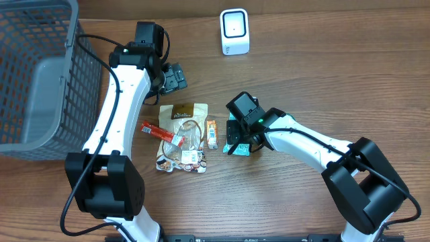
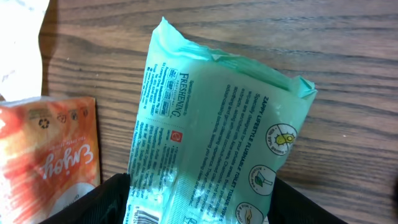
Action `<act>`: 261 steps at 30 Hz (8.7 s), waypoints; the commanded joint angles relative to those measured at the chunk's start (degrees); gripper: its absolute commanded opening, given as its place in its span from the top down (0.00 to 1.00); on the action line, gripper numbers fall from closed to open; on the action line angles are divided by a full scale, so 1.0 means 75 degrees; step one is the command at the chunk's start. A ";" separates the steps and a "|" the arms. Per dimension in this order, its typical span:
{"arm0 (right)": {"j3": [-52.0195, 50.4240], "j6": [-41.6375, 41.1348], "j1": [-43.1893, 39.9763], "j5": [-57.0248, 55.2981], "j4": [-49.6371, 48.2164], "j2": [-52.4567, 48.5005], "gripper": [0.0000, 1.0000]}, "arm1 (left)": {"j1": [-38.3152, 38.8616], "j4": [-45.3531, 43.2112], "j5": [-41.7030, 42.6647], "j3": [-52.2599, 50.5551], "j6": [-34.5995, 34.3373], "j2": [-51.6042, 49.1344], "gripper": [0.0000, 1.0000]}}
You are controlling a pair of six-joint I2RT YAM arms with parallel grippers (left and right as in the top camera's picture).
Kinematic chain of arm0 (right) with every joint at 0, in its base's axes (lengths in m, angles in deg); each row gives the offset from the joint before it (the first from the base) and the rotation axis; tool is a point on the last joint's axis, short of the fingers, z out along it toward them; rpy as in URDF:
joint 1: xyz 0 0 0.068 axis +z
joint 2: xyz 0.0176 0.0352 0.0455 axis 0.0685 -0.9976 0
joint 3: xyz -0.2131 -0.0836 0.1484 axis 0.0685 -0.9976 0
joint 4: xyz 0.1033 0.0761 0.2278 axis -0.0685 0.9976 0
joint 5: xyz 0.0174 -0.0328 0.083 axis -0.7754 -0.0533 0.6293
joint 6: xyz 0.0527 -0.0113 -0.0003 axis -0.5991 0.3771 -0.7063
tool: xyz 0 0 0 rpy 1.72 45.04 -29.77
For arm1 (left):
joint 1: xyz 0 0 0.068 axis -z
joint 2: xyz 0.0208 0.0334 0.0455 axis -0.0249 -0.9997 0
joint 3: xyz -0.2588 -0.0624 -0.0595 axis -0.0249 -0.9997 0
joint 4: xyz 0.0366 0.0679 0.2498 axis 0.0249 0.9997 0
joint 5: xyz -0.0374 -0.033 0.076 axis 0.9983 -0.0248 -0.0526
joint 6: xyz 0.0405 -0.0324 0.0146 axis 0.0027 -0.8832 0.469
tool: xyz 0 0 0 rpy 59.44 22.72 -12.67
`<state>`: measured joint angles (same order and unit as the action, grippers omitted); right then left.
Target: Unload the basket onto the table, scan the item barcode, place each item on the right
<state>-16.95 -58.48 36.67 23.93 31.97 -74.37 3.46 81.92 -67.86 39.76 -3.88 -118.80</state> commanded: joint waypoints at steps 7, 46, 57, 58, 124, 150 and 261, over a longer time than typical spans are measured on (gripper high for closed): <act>-0.0050 0.0428 0.0029 -0.0743 -0.0064 0.0154 0.28 | 0.0006 -0.0009 -0.0073 0.0093 0.0087 0.0119 0.00; 0.0085 0.1856 0.0012 -0.0009 -0.0612 0.0160 0.29 | 0.0009 -0.0009 -0.0073 0.0093 0.0087 0.0119 0.01; 0.0766 0.2060 0.0029 -0.0055 0.0437 0.0160 0.29 | 0.0009 -0.0009 -0.0073 0.0093 0.0087 0.0119 0.00; 0.0764 0.2063 0.0047 -0.0052 0.0525 0.0160 0.29 | 0.0009 -0.0009 -0.0073 0.0093 0.0087 0.0119 0.00; 0.0475 0.4331 0.0335 0.0790 0.0702 0.0539 0.33 | 0.0006 -0.0009 -0.0073 0.0093 0.0087 0.0119 0.00; 0.0093 0.4089 0.0338 0.0801 0.0460 0.0280 0.43 | 0.0006 -0.0009 -0.0073 0.0093 0.0087 0.0119 0.00; -0.0085 0.1719 -0.1524 -0.1504 0.1690 0.1772 0.00 | 0.0009 -0.0009 -0.0073 0.0093 0.0087 0.0119 0.01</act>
<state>-17.22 -45.06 25.35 13.68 44.74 -60.80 3.46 81.90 -67.86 39.76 -3.88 -118.80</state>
